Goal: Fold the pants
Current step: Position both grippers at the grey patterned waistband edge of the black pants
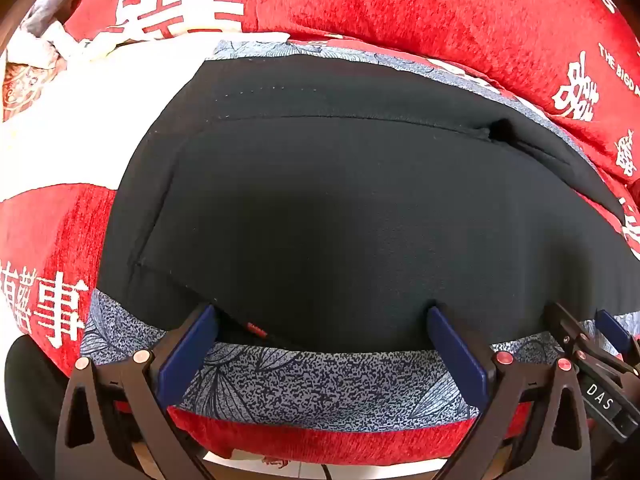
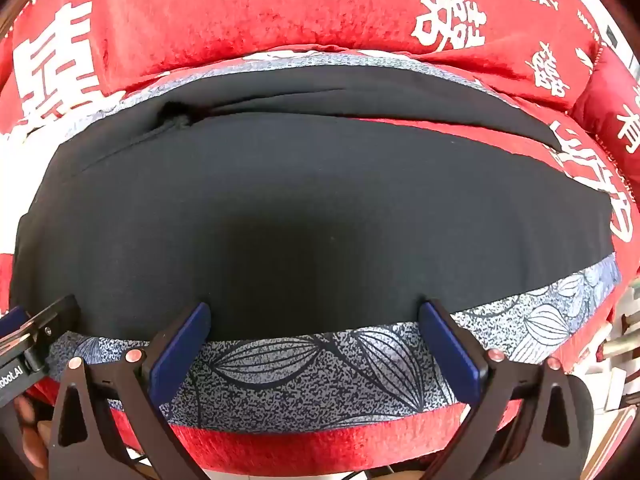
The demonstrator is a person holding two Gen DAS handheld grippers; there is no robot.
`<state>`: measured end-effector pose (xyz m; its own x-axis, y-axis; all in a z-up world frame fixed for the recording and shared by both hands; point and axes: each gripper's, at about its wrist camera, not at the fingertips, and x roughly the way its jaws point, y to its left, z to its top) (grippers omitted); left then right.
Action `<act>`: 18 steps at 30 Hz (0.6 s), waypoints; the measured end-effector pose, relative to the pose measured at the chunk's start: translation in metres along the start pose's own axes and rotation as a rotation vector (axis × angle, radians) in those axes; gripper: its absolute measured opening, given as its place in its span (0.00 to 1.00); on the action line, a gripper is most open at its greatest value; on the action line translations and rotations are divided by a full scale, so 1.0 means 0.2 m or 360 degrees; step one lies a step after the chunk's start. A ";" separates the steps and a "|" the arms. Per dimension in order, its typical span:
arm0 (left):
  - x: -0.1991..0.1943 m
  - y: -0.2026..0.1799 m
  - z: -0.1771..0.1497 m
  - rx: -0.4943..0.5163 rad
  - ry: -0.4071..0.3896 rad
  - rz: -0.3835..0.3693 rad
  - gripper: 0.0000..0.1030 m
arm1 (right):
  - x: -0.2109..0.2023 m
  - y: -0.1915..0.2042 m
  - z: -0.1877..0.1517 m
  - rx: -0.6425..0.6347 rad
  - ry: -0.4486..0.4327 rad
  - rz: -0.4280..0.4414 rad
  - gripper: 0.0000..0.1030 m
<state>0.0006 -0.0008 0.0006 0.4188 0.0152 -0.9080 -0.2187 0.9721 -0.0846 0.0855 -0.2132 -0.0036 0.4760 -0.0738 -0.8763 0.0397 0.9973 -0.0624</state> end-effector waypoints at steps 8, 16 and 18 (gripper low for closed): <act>0.01 -0.03 0.02 -0.0010 0.0055 0.0007 1.00 | -0.01 -0.02 0.08 0.0010 0.0041 -0.0007 1.00; 0.03 0.00 0.01 0.0006 0.0051 -0.0015 1.00 | 0.00 0.00 0.06 0.0022 0.0049 -0.0015 1.00; 0.03 0.00 0.02 0.0006 0.0061 -0.0015 1.00 | 0.00 0.00 0.05 0.0022 0.0050 -0.0014 1.00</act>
<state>0.0068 -0.0002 -0.0041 0.3869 -0.0027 -0.9221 -0.2118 0.9730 -0.0917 0.0950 -0.2130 0.0013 0.4480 -0.0819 -0.8903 0.0559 0.9964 -0.0635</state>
